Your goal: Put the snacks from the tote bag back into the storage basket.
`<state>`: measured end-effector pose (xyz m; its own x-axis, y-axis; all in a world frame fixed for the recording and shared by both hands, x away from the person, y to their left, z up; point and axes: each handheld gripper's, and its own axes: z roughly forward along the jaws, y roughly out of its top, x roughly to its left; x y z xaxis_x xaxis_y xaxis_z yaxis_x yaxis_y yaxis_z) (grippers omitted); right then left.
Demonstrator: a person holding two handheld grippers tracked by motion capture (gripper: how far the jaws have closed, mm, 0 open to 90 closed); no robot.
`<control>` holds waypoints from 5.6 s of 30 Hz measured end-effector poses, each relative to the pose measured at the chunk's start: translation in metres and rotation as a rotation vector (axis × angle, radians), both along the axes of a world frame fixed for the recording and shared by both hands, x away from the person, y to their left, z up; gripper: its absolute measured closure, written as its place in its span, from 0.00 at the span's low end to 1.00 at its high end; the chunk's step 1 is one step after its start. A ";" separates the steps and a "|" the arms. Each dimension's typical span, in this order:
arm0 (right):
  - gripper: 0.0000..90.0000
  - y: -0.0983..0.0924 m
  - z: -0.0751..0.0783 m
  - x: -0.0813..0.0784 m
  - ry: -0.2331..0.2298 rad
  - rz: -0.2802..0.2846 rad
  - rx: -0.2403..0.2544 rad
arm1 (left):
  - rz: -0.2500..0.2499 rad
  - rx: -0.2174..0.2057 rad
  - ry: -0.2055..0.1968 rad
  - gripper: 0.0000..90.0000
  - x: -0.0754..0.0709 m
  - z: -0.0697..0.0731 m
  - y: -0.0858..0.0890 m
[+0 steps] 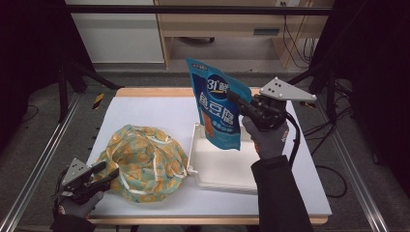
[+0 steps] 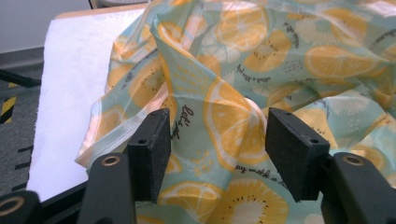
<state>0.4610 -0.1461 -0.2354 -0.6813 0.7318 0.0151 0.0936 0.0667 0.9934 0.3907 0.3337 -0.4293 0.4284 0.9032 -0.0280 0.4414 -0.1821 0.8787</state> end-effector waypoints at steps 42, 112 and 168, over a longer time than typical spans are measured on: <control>1.00 0.006 -0.098 0.013 0.116 -0.025 -0.002 | -0.028 -0.009 -0.104 0.24 -0.006 0.022 -0.006; 0.84 -0.019 -0.166 -0.040 0.170 -0.061 -0.168 | -0.199 -0.089 -0.183 0.44 0.065 0.080 -0.163; 1.00 -0.020 -0.163 -0.044 0.159 -0.090 -0.207 | -0.280 -0.105 -0.098 0.95 0.139 0.050 -0.232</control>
<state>0.4175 -0.1666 -0.3988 -0.6146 0.7878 -0.0391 0.2624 0.2509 0.9318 0.5296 0.1013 -0.3794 0.6650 0.7443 -0.0615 0.2992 -0.1900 0.9351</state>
